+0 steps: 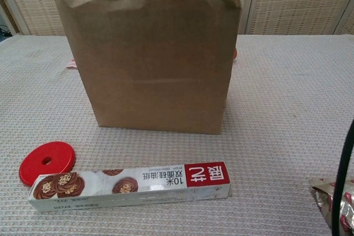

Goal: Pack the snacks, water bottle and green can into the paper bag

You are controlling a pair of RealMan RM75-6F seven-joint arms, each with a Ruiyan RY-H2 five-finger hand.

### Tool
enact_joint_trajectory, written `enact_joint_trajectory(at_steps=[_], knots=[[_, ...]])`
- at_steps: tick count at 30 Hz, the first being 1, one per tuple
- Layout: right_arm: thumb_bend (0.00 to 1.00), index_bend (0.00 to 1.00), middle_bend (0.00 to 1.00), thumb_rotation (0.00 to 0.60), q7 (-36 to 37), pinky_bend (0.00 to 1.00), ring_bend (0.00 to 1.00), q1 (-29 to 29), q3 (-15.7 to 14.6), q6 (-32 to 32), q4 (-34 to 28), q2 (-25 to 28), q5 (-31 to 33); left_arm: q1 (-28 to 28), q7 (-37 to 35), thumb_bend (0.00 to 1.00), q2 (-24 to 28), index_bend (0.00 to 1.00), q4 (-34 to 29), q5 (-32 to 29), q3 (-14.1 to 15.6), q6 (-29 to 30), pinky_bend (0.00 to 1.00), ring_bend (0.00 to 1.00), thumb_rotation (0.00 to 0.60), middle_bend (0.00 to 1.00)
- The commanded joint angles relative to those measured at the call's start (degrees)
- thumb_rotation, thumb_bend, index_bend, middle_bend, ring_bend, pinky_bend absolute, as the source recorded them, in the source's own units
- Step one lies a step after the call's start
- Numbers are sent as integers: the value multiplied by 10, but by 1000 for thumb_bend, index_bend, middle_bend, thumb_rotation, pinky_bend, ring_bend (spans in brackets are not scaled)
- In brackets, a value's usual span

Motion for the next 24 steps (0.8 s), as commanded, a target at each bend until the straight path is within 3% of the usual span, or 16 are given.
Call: enact_joint_trajectory(at_steps=[1,9,13,15,18,19,21,24], knots=[[311,809,692,600,-1,671,687,-6,-11,-5,-1,5,6,0,1,445,0,53,0,0,0,0,0,0,600,0],[311,785,692,600,-16,672,671,-19,-31,-24,12,21,49,0,1,445,-1,52,0,0,0,0,0,0,600,0],[311,659,668,600,-32,614,580,-18,-33,-48,-2,37,101,0,2,445,-1,52,0,-1,0,0,0,0,600,0],[312,536,589,600,-35,538,486,-17,-32,-52,-5,41,110,0,2,445,-1,52,0,-1,0,0,0,0,600,0],[302,127,268,600,-51,275,170,-10,-30,-81,-22,62,164,0,2,445,0,53,-1,-1,0,0,0,0,600,0],[284,38,182,600,-56,207,89,-5,-29,-96,-29,73,188,0,2,445,0,53,-1,-1,0,0,0,0,600,0],[245,0,95,600,-59,149,17,2,-19,-109,-34,89,213,0,1,445,0,52,-1,-1,0,0,0,0,600,0],[202,0,61,600,-52,134,0,4,-9,-105,-37,99,218,0,1,445,0,53,-1,-1,0,0,0,0,600,0]])
